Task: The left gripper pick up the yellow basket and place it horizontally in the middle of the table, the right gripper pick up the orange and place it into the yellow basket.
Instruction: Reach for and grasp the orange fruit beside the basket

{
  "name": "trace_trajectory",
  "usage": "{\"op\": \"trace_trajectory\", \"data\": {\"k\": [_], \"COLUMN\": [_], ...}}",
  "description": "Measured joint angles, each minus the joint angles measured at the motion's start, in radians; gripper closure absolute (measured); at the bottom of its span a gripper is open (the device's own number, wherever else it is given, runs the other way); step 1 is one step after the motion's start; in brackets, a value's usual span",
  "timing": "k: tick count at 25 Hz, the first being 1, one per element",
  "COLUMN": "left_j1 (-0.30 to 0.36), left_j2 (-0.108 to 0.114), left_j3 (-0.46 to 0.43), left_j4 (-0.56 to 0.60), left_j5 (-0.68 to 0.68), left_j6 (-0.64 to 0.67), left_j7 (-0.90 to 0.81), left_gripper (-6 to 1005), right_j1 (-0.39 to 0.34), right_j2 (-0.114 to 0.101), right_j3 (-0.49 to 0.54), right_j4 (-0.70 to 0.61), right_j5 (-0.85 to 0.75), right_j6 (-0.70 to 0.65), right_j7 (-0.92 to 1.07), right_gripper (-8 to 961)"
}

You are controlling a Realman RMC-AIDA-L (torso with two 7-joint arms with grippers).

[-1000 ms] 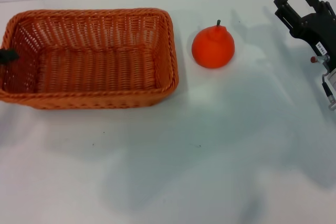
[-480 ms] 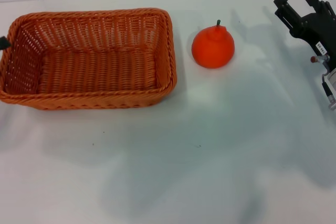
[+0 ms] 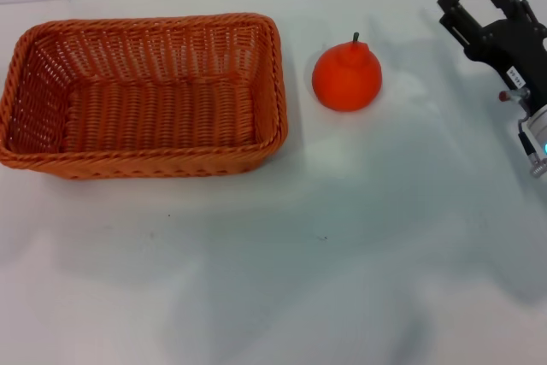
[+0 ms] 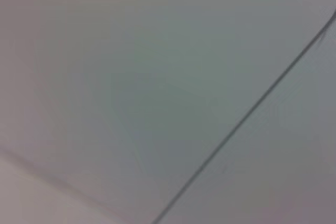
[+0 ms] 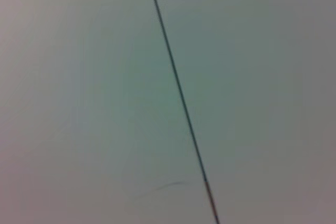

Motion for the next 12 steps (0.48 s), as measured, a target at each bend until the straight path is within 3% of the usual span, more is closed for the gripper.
{"op": "trace_trajectory", "data": {"k": [9, 12], "left_j1": [0.012, 0.011], "left_j2": [0.0, 0.0], "left_j3": [-0.013, -0.013], "left_j4": [-0.159, -0.19], "left_j5": [-0.317, -0.358], "left_j6": [0.096, 0.124], "left_j7": [0.33, 0.398], "left_gripper": [194, 195], "right_j1": [0.028, 0.046], "right_j2": [-0.003, -0.003], "right_j3": [-0.057, -0.058], "right_j4": [-0.009, -0.01], "right_j5": [-0.096, -0.155], "right_j6": [0.028, 0.071], "right_j7": [0.086, 0.126], "right_gripper": [37, 37]}}
